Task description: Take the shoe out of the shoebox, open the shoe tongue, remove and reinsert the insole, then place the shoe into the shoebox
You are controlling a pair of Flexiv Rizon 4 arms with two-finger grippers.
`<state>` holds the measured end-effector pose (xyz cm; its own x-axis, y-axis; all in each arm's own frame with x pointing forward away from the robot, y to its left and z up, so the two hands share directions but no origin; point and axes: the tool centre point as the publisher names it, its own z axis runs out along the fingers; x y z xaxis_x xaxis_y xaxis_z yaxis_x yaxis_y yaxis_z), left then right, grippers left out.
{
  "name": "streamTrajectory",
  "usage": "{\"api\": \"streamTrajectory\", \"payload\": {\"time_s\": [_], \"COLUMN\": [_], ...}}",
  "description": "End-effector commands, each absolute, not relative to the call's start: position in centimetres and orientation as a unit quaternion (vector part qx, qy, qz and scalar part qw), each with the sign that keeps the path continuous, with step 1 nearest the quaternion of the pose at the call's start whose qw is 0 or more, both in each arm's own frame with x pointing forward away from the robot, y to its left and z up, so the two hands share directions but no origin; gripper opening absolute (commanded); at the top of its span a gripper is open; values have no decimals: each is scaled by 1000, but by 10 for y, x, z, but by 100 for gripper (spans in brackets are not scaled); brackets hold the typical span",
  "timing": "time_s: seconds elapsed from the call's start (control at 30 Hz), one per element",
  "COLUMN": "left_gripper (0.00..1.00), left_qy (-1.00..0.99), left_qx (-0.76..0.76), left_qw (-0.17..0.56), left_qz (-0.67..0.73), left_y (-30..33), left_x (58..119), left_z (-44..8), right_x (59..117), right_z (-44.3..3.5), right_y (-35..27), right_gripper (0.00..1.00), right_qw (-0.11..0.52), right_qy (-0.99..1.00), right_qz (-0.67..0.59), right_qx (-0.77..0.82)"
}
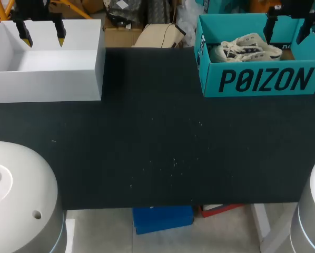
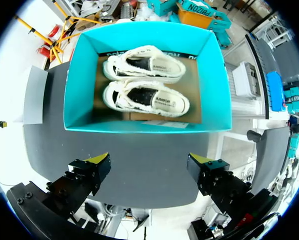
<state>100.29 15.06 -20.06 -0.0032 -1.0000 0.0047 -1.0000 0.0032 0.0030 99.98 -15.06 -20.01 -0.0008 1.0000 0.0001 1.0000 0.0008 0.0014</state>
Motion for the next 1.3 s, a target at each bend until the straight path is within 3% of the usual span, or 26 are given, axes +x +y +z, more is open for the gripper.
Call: {"api": "streamTrajectory", "payload": {"time_s": [0.03,0.3,0.37,0.47,0.5,1.03,1.1,1.3], "left_gripper": [100,100,100,100,100,100,100,100], "left_qy": [-708,-708,-708,-708,-708,-708,-708,-708], "left_qx": [707,707,707,707,707,707,707,707], "left_qw": [2,2,2,2,2,2,2,2], "left_qz": [-1,-1,-1,-1,-1,-1,-1,-1], "left_y": [150,150,150,150,150,150,150,150], "left_x": [1002,1002,1002,1002,1002,1002,1002,1002], "left_z": [-200,-200,-200,-200,-200,-200,-200,-200], "right_x": [1000,1025,1035,1032,1028,1028,1030,1032], "right_z": [-200,-198,-196,-186,-183,-183,-179,-175], "right_y": [-150,-135,-131,-130,-137,-137,-136,-140], "right_gripper": [100,100,100,100,100,100,100,100], "right_qw": [0,4,28,48,87,87,55,77], "right_qy": [707,771,830,958,978,978,990,992], "right_qz": [0,8,11,35,13,13,28,14], "right_qx": [707,637,557,282,190,190,127,95]}}
